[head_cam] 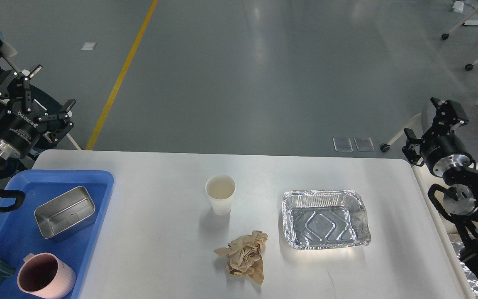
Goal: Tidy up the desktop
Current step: 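Withdraw the left gripper and hold it above the blue bin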
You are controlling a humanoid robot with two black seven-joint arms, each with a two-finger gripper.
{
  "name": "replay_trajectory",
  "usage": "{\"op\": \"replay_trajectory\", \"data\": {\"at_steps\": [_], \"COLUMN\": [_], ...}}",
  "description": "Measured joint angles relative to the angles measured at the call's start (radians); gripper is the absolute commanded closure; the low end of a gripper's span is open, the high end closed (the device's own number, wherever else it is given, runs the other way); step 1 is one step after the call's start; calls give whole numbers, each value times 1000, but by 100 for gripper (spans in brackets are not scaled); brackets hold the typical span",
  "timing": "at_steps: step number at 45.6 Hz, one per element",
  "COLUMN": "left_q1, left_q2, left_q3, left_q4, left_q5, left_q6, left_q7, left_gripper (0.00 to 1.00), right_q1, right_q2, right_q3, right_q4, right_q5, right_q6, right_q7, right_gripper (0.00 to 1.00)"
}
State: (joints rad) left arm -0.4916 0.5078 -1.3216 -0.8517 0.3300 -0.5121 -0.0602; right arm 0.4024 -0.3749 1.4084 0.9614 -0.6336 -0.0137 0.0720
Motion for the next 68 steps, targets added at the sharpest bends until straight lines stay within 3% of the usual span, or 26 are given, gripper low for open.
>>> {"op": "replay_trajectory", "data": {"at_steps": [18, 27, 53, 58, 63, 68], "left_q1": [19, 12, -4, -4, -4, -4], "left_q2": [-249, -333, -365, -376, -382, -382], "left_q3": [-71, -77, -92, -92, -97, -103], "left_q4": [195, 221, 222, 222, 222, 222], "left_q5": [-200, -206, -207, -207, -207, -207], "left_q6": [45, 52, 114, 115, 115, 115], "left_q7": [-4, -12, -17, -18, -19, -20], "left_gripper": [2, 2, 2, 2, 2, 2], "right_q1": [-17, -17, -1, -7, -24, -57], "right_q2": [3, -1, 35, 33, 25, 9], "right_q3": [-12, -18, -11, -5, 3, -1], "right_q4": [0, 0, 1, 13, 64, 103], "right_q5": [-1, 0, 10, 6, 3, -4], "right_q6": [0, 5, 18, 17, 14, 18], "right_q7": [0, 0, 11, 37, 103, 117], "right_gripper": [0, 0, 0, 0, 0, 0]}}
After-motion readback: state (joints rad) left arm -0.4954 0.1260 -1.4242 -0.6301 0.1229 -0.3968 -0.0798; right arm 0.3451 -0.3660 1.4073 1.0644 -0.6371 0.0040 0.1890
